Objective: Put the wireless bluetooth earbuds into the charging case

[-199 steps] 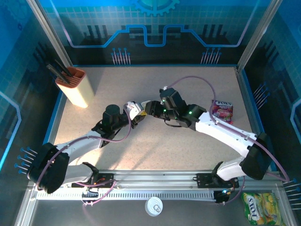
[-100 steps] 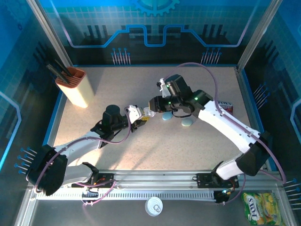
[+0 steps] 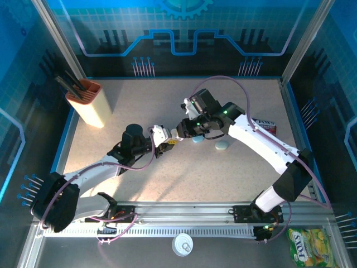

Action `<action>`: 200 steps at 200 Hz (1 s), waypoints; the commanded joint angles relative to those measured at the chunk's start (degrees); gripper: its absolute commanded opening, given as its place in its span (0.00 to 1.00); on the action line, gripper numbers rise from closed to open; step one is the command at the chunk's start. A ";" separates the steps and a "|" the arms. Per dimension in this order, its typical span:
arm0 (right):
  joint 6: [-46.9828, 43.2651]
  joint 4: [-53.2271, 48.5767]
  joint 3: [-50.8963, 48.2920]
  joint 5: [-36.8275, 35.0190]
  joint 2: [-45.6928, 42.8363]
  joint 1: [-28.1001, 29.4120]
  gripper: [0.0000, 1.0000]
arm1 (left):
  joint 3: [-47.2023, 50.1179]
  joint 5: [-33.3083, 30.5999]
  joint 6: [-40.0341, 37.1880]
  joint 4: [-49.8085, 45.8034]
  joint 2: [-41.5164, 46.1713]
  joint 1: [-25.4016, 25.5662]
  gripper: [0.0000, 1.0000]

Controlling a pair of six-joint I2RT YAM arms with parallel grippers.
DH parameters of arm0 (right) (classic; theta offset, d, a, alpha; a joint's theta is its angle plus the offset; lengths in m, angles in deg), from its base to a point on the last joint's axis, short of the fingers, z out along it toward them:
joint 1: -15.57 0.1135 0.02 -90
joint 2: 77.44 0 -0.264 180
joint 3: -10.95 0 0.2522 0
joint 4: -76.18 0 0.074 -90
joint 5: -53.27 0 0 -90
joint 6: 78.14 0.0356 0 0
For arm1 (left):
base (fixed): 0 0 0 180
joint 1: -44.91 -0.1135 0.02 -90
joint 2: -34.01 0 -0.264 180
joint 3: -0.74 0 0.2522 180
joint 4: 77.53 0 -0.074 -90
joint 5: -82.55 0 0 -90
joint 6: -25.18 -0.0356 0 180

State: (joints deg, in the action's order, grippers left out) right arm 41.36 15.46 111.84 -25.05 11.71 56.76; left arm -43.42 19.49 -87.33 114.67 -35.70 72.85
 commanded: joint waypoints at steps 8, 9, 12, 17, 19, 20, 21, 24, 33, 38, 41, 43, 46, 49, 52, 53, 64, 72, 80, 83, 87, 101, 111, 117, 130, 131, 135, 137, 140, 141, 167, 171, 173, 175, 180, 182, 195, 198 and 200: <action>-0.49 -0.44 0.86 2.70 1.18 -0.06 0.28 | -1.95 2.66 0.30 1.38 -0.34 0.27 0.15; -0.49 -0.43 0.85 2.76 1.19 -0.01 0.28 | -1.99 2.67 0.28 1.33 -0.34 0.27 0.15; -0.40 -0.39 0.85 2.93 1.28 0.03 0.28 | -2.02 2.65 0.29 1.37 -0.34 0.27 0.15; -0.40 -0.29 0.91 3.24 1.42 0.01 0.28 | -2.04 2.70 0.28 1.33 -0.34 0.27 0.15; -0.38 -0.21 0.93 3.39 1.57 -0.02 0.28 | -2.04 2.62 0.27 1.37 -0.34 0.25 0.15; -0.39 -0.18 0.93 3.41 1.61 -0.04 0.28 | -2.04 2.65 0.27 1.37 -0.34 0.26 0.15; -0.35 -0.16 0.98 3.47 1.63 0.00 0.28 | -2.04 2.62 0.27 1.38 -0.34 0.26 0.15; -0.32 -0.13 1.08 3.58 1.68 -0.02 0.28 | -2.04 2.60 0.31 1.38 -0.34 0.27 0.15; -0.27 -0.06 1.18 3.89 1.88 0.06 0.28 | -2.05 2.58 0.20 1.25 -0.38 0.25 0.15; -0.31 -0.01 1.21 3.94 2.11 0.12 0.28 | -1.95 2.55 0.26 1.40 -0.34 0.27 0.15; -0.27 -0.02 1.20 3.95 2.09 0.11 0.28 | -1.97 2.53 0.24 1.37 -0.34 0.26 0.15; -0.31 -0.05 1.26 4.02 2.15 0.12 0.28 | -1.96 2.51 0.26 1.38 -0.34 0.24 0.16; -0.28 -0.06 1.28 4.02 2.19 0.12 0.28 | -2.00 2.55 0.34 1.44 -0.34 0.24 0.15; -0.30 -0.06 1.28 4.05 2.25 0.06 0.28 | -1.89 2.48 0.34 1.46 -0.34 0.22 0.15; -0.26 -0.06 1.31 4.12 2.34 0.09 0.28 | -1.94 2.44 0.33 1.54 -0.34 0.26 0.15; -0.29 -0.11 1.25 4.13 2.30 0.10 0.28 | -1.95 2.47 0.34 1.55 -0.34 0.27 0.15; -0.31 -0.17 1.26 4.35 2.65 0.10 0.28 | -1.95 2.42 0.44 1.55 -0.34 0.21 0.15; -0.29 -0.19 1.21 4.50 2.81 0.11 0.28 | -1.95 2.28 0.44 1.62 -0.36 0.27 0.16; -0.09 -0.05 1.11 4.72 2.98 0.08 0.28 | -2.08 2.23 0.37 1.41 -0.35 0.24 0.15; 0.05 -0.02 1.11 4.75 3.11 0.07 0.28 | -2.12 2.22 0.36 1.32 -0.42 0.22 0.15; 0.18 -0.06 1.19 4.84 3.26 0.07 0.28 | -2.19 2.20 0.27 1.20 -0.42 0.27 0.15; 0.39 0.24 1.20 5.20 3.58 0.12 0.27 | -2.31 2.00 0.02 0.87 -0.51 0.25 0.15; 0.56 0.36 1.21 5.37 3.75 0.13 0.27 | -2.30 2.03 -0.04 0.84 -0.51 0.26 0.15; 0.66 0.38 1.29 5.32 3.92 0.18 0.26 | -2.37 2.05 -0.11 0.72 -0.43 0.25 0.16; 0.99 0.41 1.29 5.39 4.17 0.20 0.25 | -2.48 2.10 -0.26 0.37 -0.34 0.26 0.15; 1.04 0.48 1.29 5.42 4.19 0.16 0.24 | -2.48 2.13 -0.26 0.35 -0.38 0.27 0.15; 1.23 0.53 1.29 5.37 4.20 0.13 0.24 | -2.48 2.01 -0.27 0.33 -0.38 0.22 0.15; 1.39 0.52 1.24 5.33 4.24 0.17 0.23 | -2.48 2.01 -0.29 0.26 -0.35 0.24 0.15; 1.50 0.60 1.28 5.23 4.20 0.18 0.22 | -2.48 1.99 -0.35 0.17 -0.34 0.22 0.15; 1.56 0.62 1.28 5.17 4.20 0.19 0.22 | -2.48 2.03 -0.40 0.20 -0.34 0.24 0.15; 4.17 0.86 0.79 4.70 4.26 0.12 0.19 | -2.39 1.37 -0.61 0.49 -0.35 0.26 0.15; 4.71 0.95 0.64 4.40 4.28 0.12 0.18 | -2.40 1.29 -0.66 0.69 -0.39 0.26 0.15; 5.05 1.05 0.49 4.27 4.28 0.10 0.17 | -2.42 1.21 -0.62 0.79 -0.41 0.27 0.15; 5.51 1.18 0.43 4.13 4.22 0.11 0.16 | -2.35 1.15 -0.62 0.86 -0.42 0.27 0.15; 6.53 1.60 -0.01 3.80 4.09 0.10 0.15 | -2.26 1.02 -0.61 1.22 -0.51 0.24 0.15; 6.98 1.85 -0.25 3.66 4.06 0.11 0.14 | -2.27 0.95 -0.64 1.41 -0.58 0.26 0.15; 9.74 3.94 -2.03 3.84 3.52 0.03 0.12 | -2.05 0.43 -0.85 2.03 -0.84 0.26 0.15; 10.53 4.51 -2.63 3.87 3.29 0.03 0.12 | -2.04 0.28 -0.95 2.12 -0.94 0.22 0.15; 11.07 4.99 -3.01 3.85 3.18 -0.03 0.12 | -2.04 0.19 -1.03 2.11 -0.95 0.26 0.15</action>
State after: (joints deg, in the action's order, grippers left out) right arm 46.50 16.86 111.47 -21.29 14.98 56.76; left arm -43.74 19.36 -87.37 114.25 -36.13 72.83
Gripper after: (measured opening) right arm 0.133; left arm 0.191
